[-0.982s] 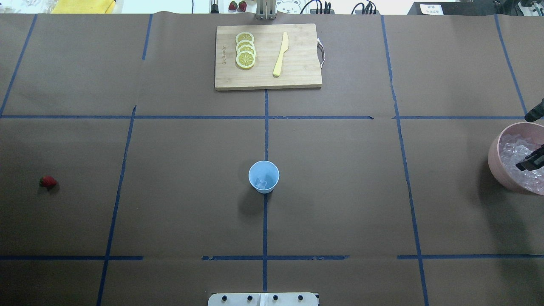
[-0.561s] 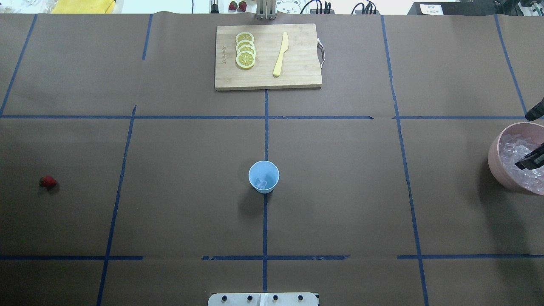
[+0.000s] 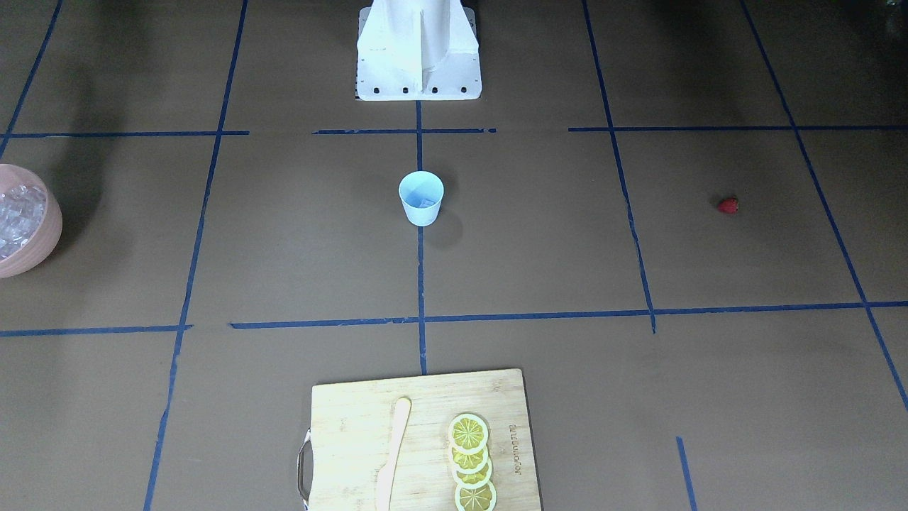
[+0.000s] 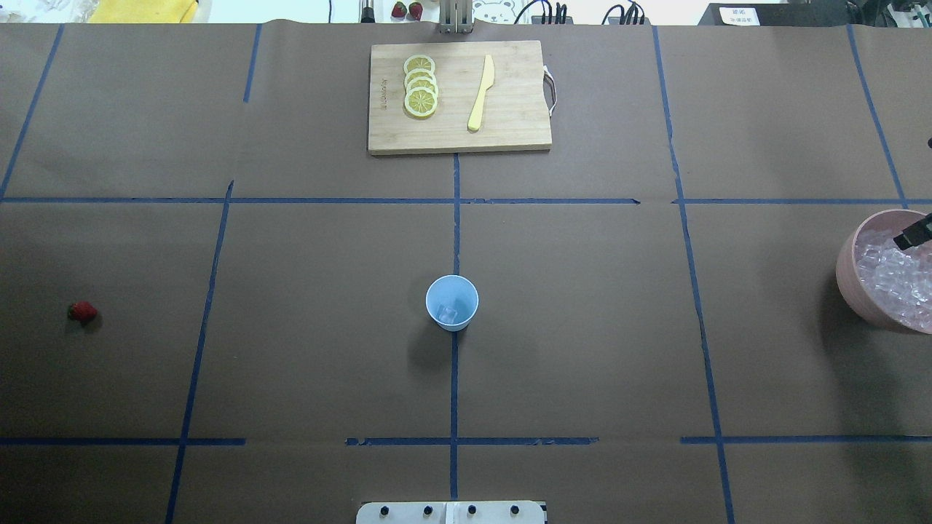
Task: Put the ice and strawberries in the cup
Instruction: 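Lower the right gripper into the ice and grasp another cube, then lift the ice cube and carry it over the blue cup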
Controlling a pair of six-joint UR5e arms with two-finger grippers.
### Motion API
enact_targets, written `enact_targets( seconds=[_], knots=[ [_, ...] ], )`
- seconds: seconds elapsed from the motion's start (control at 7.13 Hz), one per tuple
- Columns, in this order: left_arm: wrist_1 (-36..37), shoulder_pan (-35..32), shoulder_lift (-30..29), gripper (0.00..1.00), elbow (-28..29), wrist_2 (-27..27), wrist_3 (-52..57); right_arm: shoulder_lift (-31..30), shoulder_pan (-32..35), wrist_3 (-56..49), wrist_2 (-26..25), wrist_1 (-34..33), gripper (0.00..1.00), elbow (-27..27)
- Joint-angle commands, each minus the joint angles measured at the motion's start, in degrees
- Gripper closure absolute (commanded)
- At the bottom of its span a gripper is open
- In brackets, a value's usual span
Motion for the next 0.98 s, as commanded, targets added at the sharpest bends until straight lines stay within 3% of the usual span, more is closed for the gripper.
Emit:
enact_targets(
  seconds=[0.0, 0.28, 0.84],
  knots=[
    [0.0, 0.0, 0.0, 0.0, 0.0, 0.0, 0.0, 6.4, 0.3, 16.0, 0.6, -0.3, 0.99, 0.6],
    [0.0, 0.0, 0.0, 0.0, 0.0, 0.0, 0.0, 14.0, -9.0, 30.9, -2.1, -0.1, 0.98, 0.6],
    [0.0, -0.1, -0.1, 0.0, -0.2, 0.0, 0.0, 33.8, -34.5, 62.7, -19.6, -3.4, 0.98, -0.9]
  ],
)
